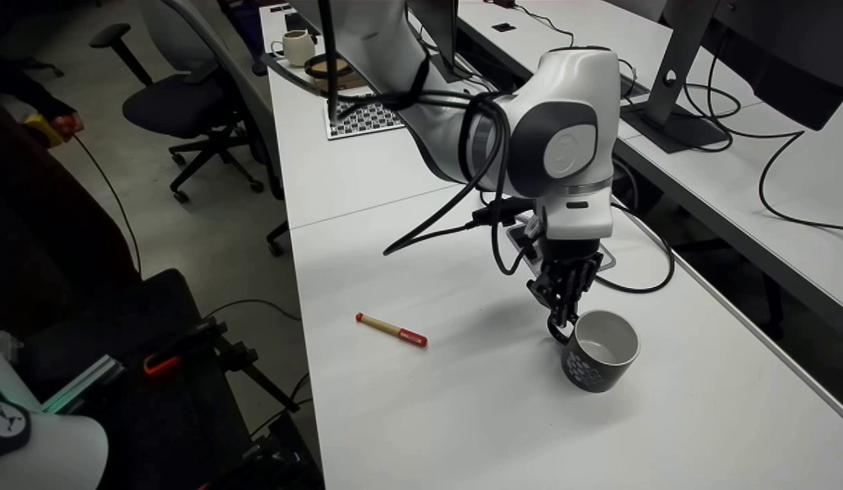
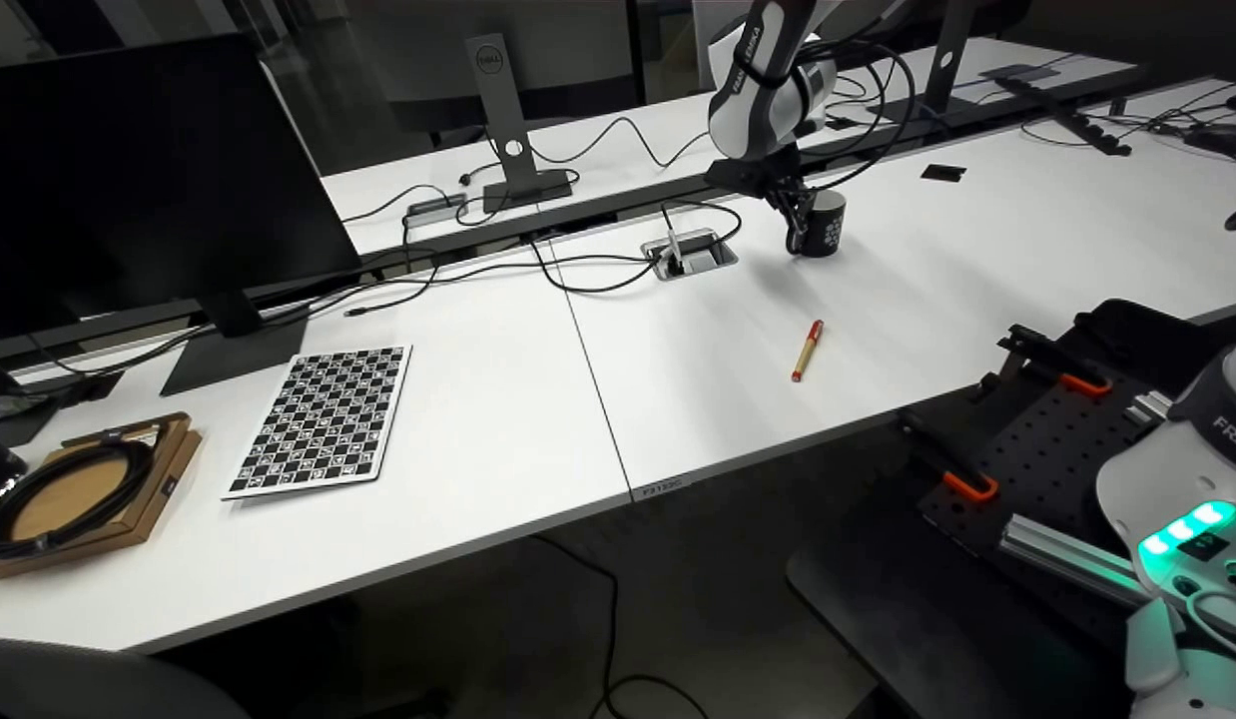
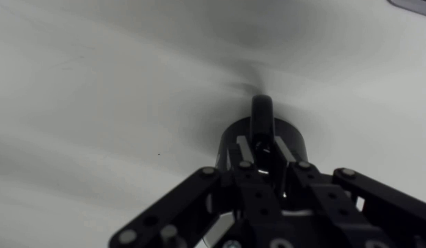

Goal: Move the black mug to the left side of the desk

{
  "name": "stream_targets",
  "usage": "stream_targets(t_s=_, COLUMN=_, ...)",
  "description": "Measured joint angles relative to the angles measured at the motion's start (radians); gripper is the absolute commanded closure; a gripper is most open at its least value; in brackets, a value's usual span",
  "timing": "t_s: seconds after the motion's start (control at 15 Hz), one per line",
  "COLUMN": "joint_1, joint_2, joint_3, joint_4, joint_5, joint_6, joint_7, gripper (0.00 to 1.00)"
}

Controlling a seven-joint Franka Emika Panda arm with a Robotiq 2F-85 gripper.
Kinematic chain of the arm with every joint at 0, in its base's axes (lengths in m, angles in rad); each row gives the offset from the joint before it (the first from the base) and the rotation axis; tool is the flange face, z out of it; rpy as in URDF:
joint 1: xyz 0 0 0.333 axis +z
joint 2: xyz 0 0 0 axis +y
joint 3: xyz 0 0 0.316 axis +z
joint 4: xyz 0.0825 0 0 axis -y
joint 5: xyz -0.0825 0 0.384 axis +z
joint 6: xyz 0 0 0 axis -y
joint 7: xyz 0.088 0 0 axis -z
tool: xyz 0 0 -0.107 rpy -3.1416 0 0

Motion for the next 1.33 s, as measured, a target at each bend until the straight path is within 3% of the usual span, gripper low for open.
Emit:
stream_targets(t_s=0.47, joint_1=0.024, joint_2=-0.043, joint_3=0.011, joint_4=-0.078, joint_5=-0.01, joint_6=0.086, joint_7=-0.101, gripper=0.96)
stream_targets(t_s=1.33, joint_1=0.074, joint_2=-0.228, joint_3=-0.007, joint_4=-0.398, joint_5=-0.067, joint_6=0.311, joint_7=-0.509, gripper=0.96)
